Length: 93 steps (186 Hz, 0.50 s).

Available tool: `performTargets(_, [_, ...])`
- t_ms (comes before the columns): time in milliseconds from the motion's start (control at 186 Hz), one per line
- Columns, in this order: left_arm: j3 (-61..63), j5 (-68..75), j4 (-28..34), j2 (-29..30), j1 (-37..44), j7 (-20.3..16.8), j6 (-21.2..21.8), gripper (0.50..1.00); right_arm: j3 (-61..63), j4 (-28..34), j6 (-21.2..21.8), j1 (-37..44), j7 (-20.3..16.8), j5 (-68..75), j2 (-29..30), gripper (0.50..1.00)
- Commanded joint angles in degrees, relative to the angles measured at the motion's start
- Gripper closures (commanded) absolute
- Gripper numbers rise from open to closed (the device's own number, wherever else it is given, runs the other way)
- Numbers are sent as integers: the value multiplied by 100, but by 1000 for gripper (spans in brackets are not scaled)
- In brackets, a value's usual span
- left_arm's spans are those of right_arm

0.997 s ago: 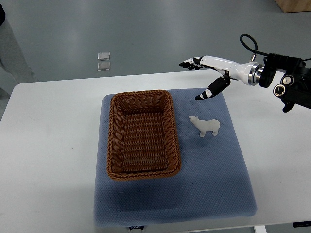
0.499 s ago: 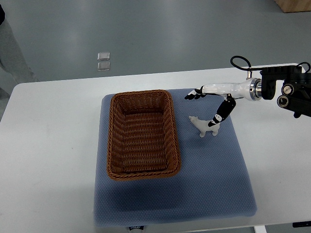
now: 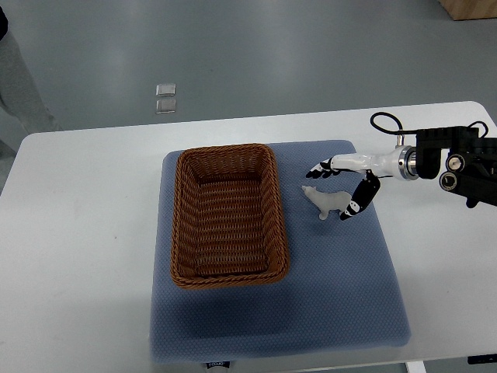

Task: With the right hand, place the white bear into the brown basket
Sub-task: 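Lower the right hand and close its fingers around the white bear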

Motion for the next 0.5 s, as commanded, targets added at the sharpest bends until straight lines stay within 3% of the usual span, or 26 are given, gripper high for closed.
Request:
performTargets(0, [0, 0, 0, 0, 0, 0, -1, 500, -2, 4, -5, 0, -4, -10, 6, 597])
performTargets(493, [0, 0, 0, 0, 0, 0, -1, 500, -20, 13, -40, 79, -4, -1074, 208, 609])
